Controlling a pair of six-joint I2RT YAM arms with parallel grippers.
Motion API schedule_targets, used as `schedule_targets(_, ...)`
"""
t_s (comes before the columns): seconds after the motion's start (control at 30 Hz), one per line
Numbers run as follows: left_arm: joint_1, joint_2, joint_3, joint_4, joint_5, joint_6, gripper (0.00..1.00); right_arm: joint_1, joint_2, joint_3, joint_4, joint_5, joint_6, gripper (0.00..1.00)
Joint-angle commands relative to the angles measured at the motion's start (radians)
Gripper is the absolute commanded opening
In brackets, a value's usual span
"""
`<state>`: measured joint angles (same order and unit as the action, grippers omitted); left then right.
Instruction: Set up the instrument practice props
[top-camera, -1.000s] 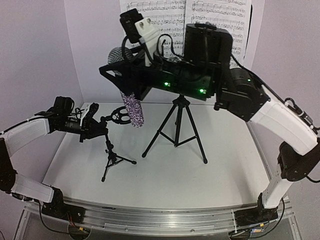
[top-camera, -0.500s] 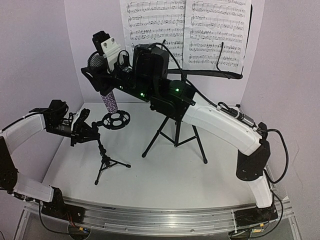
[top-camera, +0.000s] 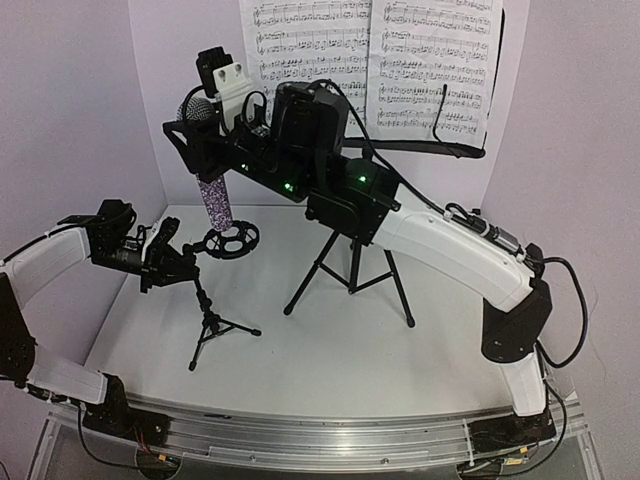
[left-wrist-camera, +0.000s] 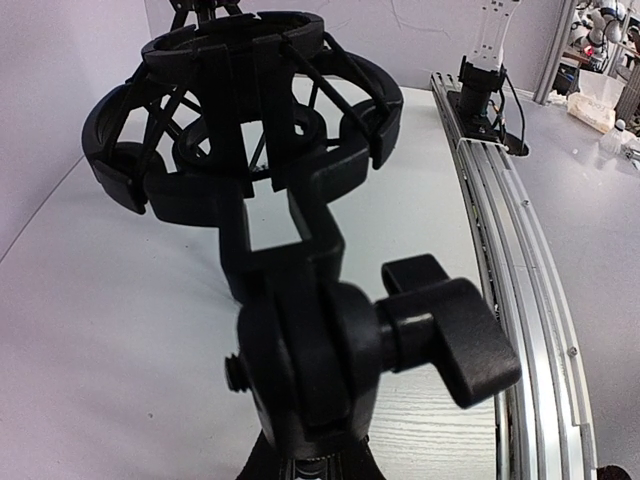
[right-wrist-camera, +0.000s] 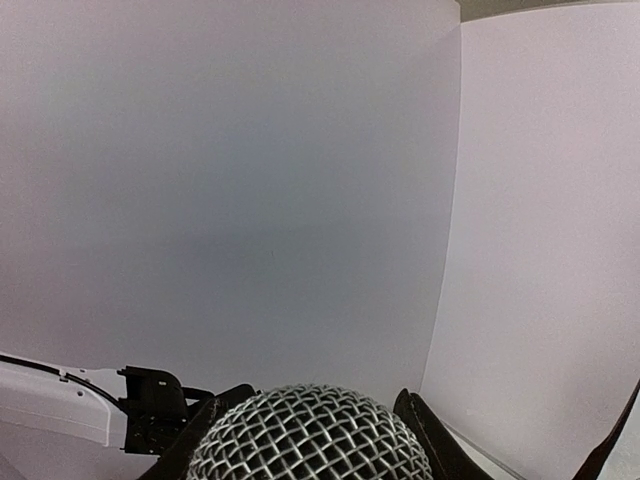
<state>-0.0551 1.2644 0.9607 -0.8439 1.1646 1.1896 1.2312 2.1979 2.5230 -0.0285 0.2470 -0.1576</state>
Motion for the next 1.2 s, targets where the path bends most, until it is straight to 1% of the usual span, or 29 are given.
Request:
schedule_targets(0.0,0.003,-0.003,0.014,-0.014,-0.028,-0.021,0.00,0.001,-0.069,-0.022,0.065,0.042,0.035,0.00)
schedule_targets(0.1,0.003,-0.005,0.011,-0.014,-0.024,-0.020,0.00,-0.002,-0.074,-0.035,0.058,0.055,0.019,0.00)
schedule_targets(0.2,0.004,-0.005,0.007,-0.008,-0.020,-0.018,0.00,-0.016,-0.087,-0.079,0.060,0.063,0.046,0.00)
schedule_targets(0.37,0.004,-0.005,0.005,-0.006,-0.018,-0.015,0.00,-0.022,-0.066,-0.081,0.059,0.063,0.041,0.00)
schedule_targets(0.63,0.003,-0.006,-0.007,-0.005,-0.020,0.003,0.00,-0.036,-0.111,-0.140,0.059,0.120,0.046,0.00)
schedule_targets(0.83,0.003,-0.006,-0.002,-0.010,-0.020,0.019,0.00,-0.040,-0.104,-0.146,0.050,0.130,0.061,0.00)
schedule_targets(1.0,0.004,-0.008,-0.002,-0.008,-0.022,0.019,0.00,-0.042,-0.088,-0.158,0.047,0.112,0.139,0.00)
schedule_targets(1.17,0.003,-0.022,-0.025,0.062,-0.028,-0.030,0.00,-0.042,-0.076,-0.203,0.032,0.102,0.313,0.00)
